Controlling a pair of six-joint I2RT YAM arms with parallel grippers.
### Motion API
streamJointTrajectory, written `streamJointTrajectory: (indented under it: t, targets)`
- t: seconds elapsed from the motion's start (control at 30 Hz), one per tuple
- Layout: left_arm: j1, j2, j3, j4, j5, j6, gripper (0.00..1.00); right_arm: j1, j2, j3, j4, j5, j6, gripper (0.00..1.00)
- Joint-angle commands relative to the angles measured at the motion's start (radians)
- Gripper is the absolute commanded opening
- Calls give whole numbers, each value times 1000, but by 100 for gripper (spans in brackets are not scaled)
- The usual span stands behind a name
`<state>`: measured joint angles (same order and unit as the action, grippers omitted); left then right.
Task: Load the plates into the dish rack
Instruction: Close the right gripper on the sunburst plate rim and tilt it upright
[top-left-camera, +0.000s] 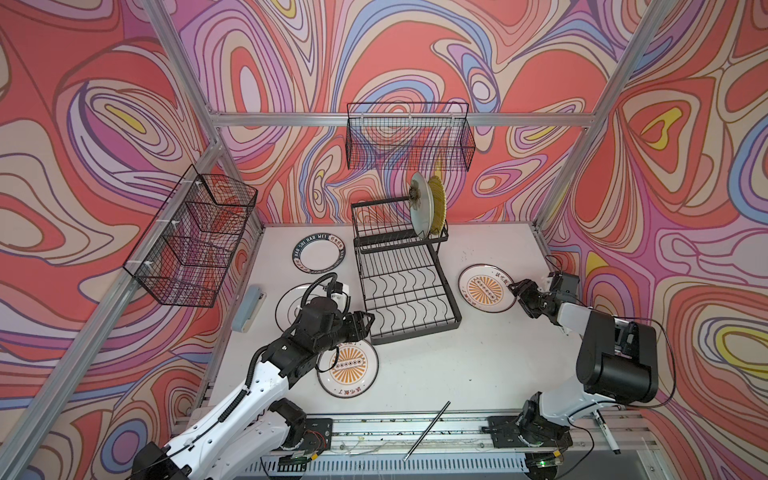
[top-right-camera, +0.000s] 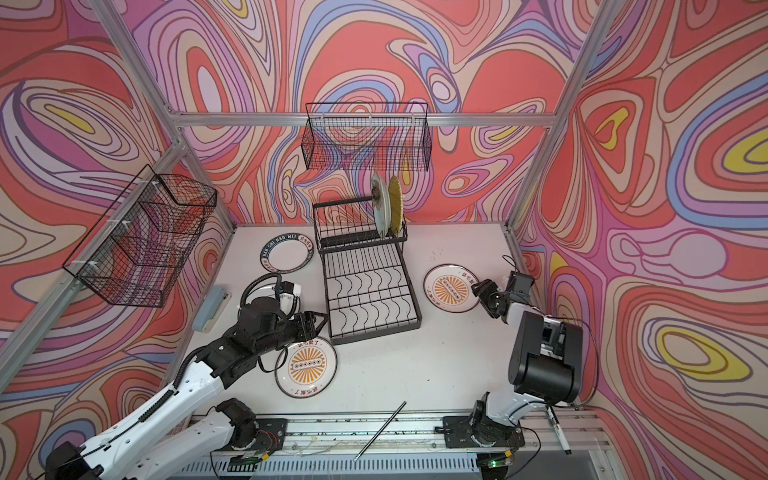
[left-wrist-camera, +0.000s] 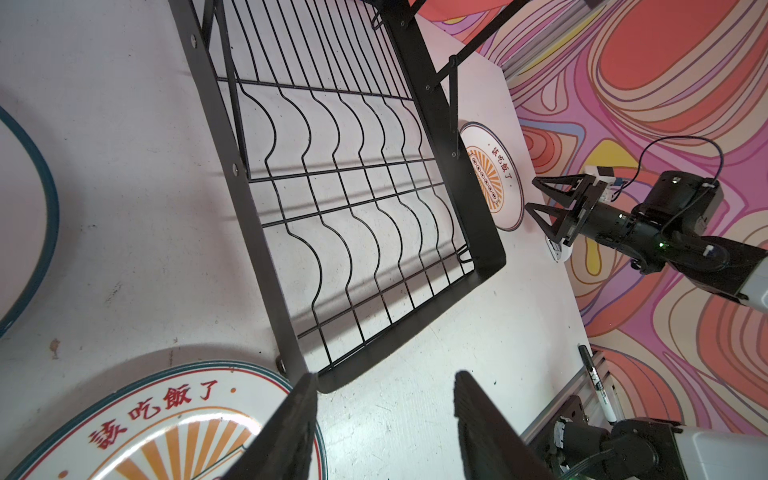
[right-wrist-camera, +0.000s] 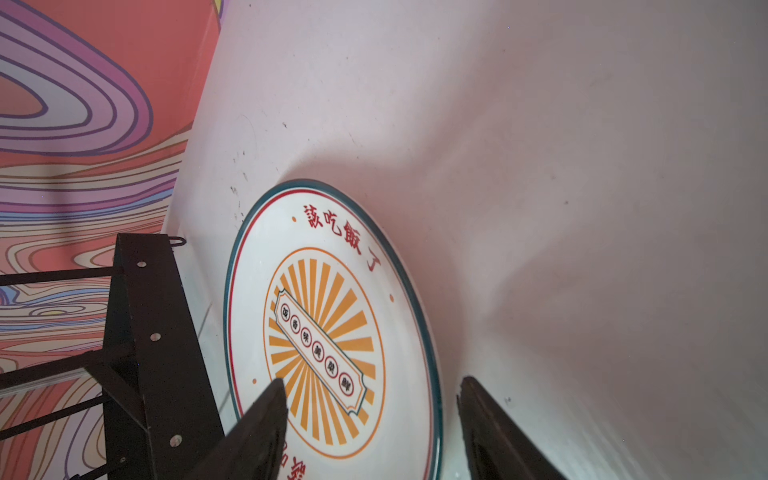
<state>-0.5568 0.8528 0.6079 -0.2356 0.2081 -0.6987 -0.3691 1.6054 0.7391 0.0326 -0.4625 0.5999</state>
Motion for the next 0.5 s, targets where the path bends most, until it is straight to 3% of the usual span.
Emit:
streamJointTrajectory:
  t: [0.0, 0.47]
  targets:
    - [-3, 3, -5, 19, -7, 15, 56, -7, 24, -14, 32, -14, 6, 66]
    - [-4, 7, 7, 16, -4, 16, 56, -7, 74, -26, 79, -54, 18, 58]
